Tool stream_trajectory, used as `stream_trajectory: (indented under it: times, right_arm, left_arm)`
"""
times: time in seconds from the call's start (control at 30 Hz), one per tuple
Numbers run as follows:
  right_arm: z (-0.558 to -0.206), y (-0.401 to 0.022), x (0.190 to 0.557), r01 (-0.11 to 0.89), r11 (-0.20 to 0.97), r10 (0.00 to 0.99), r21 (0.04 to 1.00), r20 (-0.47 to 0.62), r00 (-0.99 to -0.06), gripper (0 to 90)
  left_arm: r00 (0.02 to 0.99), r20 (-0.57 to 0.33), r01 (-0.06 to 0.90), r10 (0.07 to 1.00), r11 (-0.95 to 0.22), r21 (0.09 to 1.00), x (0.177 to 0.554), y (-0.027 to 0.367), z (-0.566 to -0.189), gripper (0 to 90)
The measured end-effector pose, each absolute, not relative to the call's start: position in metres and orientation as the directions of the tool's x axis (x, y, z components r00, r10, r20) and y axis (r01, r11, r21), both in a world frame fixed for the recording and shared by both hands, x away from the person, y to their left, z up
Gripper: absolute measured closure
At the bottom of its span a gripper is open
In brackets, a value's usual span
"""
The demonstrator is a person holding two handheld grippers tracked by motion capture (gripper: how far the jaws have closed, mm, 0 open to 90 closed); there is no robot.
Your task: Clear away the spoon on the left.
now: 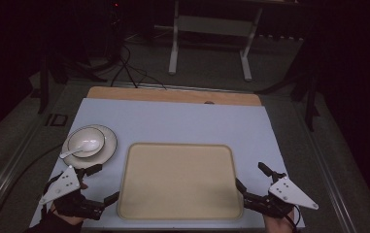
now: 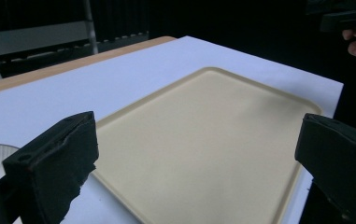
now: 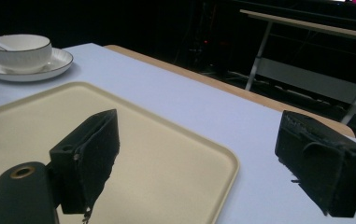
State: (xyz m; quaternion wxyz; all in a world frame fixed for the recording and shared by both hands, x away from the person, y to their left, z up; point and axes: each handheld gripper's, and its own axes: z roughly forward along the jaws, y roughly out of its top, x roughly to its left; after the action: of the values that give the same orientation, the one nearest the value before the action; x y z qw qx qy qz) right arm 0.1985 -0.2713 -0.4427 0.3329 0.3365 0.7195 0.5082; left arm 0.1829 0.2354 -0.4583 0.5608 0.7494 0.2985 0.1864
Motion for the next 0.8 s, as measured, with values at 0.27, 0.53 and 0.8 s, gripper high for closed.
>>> stream_trajectory:
  times: [0.27,0.53,0.8]
  right_arm:
    - [-0.442,-0.269,0.195,0.133,0.246,0.794,0.960,-0.121,-0.596,13.0]
    - [-0.440,-0.269,0.193,0.124,0.227,0.771,0.966,-0.100,-0.629,13.1]
    - [-0.439,-0.267,0.188,0.070,0.242,0.769,0.968,-0.147,-0.622,13.2]
  left_arm:
    - [0.795,-0.024,0.215,0.606,-0.244,0.946,0.177,0.226,-0.444,0.0]
    - [0.810,-0.045,0.213,0.585,-0.221,0.952,0.184,0.230,-0.428,0.7]
    - [0.798,-0.014,0.189,0.603,-0.228,0.955,0.193,0.240,-0.407,1.6]
